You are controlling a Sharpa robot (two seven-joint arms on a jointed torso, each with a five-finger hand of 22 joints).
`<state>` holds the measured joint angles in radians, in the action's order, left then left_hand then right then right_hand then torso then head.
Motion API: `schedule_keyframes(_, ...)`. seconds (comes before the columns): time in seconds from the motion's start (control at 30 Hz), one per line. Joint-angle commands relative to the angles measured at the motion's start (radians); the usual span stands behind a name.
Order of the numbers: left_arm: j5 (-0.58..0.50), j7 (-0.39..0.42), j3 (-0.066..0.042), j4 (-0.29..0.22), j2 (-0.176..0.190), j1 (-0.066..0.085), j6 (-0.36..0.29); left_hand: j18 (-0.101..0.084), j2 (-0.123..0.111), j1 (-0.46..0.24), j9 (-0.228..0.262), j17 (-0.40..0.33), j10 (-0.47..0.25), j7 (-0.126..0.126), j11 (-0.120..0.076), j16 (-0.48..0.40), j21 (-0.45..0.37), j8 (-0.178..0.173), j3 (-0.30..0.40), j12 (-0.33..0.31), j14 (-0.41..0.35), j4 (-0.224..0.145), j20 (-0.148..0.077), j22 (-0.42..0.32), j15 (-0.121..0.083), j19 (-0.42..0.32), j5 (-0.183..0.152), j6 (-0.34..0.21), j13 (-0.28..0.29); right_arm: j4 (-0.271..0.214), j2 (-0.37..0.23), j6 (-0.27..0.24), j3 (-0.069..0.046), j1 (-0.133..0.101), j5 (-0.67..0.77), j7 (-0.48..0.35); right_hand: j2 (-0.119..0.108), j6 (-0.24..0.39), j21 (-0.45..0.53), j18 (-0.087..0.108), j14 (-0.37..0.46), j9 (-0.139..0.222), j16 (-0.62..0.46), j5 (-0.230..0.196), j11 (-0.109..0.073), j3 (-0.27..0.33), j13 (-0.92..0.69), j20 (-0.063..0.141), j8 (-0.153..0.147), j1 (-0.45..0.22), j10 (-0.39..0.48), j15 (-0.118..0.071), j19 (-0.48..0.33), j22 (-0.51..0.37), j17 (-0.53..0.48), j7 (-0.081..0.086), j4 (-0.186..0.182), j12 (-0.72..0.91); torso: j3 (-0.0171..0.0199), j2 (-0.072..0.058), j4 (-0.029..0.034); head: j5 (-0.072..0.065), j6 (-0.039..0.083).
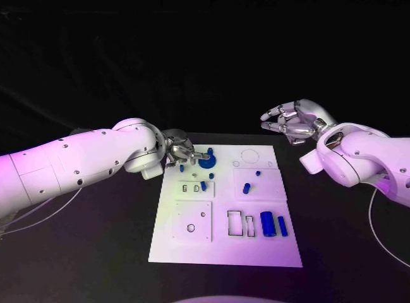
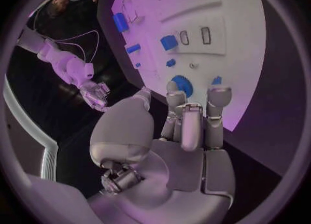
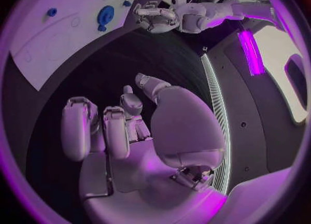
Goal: Assemble the parts on the task board
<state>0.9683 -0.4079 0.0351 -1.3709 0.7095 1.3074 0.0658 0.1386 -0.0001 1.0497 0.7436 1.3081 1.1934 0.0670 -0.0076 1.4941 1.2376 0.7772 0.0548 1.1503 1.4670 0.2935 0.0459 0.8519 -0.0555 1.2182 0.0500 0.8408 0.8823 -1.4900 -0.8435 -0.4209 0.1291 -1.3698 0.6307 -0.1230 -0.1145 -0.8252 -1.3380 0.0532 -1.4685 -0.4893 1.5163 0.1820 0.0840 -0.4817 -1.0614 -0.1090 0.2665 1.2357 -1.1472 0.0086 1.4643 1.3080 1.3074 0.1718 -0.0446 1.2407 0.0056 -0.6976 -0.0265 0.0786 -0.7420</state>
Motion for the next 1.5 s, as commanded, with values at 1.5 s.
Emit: schedule_keyframes(1.5,0.017,-0.188,0.037,0.019,-0.104,0.03,0.29,-0.005,0.043,0.032,0.027,0.048,-0.054,0.012,0.017,-0.018,-0.006,-0.023,-0.062,-0.026,0.03,0.001,0.007,-0.021,0.005,-0.03,0.0,-0.058,-0.056,0.016,0.0,-0.028,0.005,0.008,0.036,0.043,-0.018,0.034,0.016,0.011,-0.079,-0.005,0.0,0.039,0.002,0.015,0.028,0.007,0.016,-0.013,0.026,-0.004,0.003,0.0,0.184,0.002,-0.006,-0.017,-0.0003,-0.001,-0.0006,0.007,-0.031)
